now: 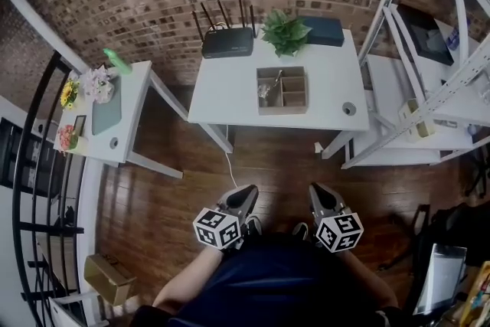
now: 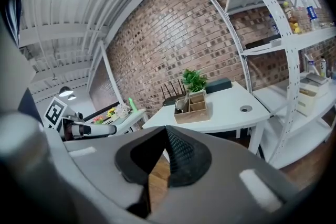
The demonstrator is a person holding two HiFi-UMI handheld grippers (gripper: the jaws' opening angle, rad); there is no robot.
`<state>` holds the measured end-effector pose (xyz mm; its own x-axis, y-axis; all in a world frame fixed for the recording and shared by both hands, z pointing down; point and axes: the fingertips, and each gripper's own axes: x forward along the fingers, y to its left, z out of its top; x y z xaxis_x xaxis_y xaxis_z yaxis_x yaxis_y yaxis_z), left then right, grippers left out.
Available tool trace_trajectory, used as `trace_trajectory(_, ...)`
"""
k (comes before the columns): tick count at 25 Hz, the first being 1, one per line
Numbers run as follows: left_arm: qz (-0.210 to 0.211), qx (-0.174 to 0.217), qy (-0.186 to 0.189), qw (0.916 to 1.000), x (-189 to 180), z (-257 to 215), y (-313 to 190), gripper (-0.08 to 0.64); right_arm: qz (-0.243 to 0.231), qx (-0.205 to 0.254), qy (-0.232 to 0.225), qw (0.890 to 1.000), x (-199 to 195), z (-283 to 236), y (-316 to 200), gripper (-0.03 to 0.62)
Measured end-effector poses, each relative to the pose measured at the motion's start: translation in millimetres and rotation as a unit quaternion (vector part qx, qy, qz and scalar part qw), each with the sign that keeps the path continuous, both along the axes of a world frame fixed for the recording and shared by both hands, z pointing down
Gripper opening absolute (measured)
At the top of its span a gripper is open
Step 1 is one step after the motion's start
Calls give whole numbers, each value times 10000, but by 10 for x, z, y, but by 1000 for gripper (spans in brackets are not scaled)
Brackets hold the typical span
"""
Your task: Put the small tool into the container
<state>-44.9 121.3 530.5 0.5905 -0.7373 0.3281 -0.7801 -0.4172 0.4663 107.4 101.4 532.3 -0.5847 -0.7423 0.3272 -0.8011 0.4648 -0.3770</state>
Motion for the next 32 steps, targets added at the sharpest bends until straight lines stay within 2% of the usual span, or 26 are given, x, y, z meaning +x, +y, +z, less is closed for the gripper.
trace_trajectory(9, 15, -68, 86, 9999, 152, 47, 58, 11, -54, 17, 102, 9999, 103, 0, 53, 11)
trace_trajectory(20, -58, -132, 134, 9998, 70, 107, 65, 11, 3, 57, 149, 9999, 96, -20, 35, 11)
trace_trajectory(32, -103, -82, 11, 9999, 28, 99, -20, 11, -52, 126, 138, 9998, 92, -37, -29, 11)
